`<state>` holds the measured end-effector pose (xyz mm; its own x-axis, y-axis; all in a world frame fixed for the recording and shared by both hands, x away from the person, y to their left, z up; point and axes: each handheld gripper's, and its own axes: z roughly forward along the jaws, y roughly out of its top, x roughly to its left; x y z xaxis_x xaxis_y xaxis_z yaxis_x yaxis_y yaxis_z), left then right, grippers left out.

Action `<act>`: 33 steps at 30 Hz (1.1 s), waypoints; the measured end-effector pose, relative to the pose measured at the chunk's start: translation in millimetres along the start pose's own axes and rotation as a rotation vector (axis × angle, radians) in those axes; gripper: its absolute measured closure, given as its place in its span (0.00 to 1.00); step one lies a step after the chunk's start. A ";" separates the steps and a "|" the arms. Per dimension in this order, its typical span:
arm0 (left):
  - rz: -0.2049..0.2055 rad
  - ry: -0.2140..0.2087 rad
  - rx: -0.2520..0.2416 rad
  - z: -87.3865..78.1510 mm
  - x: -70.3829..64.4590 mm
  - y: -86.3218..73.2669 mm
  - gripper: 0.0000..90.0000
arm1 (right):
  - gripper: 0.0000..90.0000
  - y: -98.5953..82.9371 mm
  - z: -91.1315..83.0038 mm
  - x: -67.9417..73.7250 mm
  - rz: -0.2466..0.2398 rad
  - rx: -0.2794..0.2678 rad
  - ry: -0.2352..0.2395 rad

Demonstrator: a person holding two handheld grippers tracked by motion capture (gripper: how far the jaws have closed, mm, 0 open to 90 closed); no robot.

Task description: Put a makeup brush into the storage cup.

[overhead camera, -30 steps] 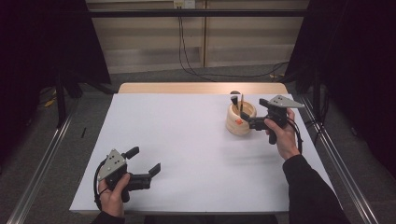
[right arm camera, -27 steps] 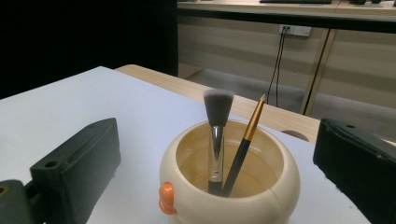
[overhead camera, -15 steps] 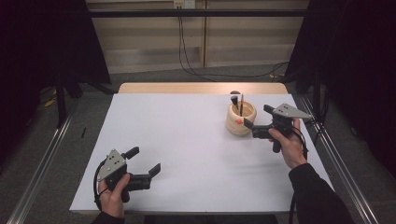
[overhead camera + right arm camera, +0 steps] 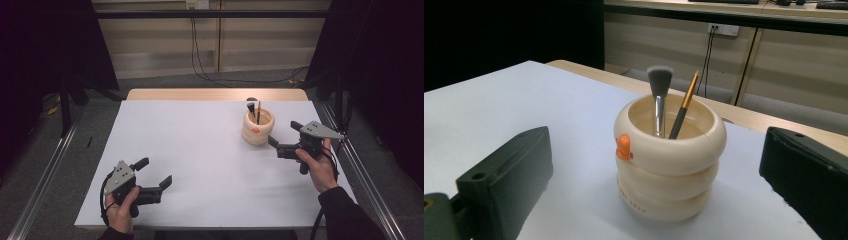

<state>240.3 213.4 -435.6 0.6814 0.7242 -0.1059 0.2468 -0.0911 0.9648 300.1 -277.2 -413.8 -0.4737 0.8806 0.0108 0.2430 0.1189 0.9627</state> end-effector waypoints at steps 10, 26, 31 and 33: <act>-0.007 0.013 -0.012 -3.9 0.5 -0.4 0.01 | 0.02 -18.6 -26.9 6.3 0.002 0.018 -0.038; -0.008 0.011 -0.016 -6.0 0.8 -0.9 0.01 | 0.01 -38.9 -72.2 15.8 0.051 0.016 -0.078; -0.006 0.007 -0.014 -5.4 1.3 -1.1 0.01 | 0.00 -44.6 -84.1 21.2 0.065 0.011 -0.095; -0.008 0.010 -0.011 -4.2 0.6 -1.0 0.01 | 0.00 -47.6 -83.3 20.6 0.053 0.023 -0.102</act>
<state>237.6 216.7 -435.6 0.6729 0.7314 -0.1109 0.2441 -0.0780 0.9666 208.3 -302.9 -436.9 -0.3718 0.9277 0.0329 0.2851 0.0804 0.9551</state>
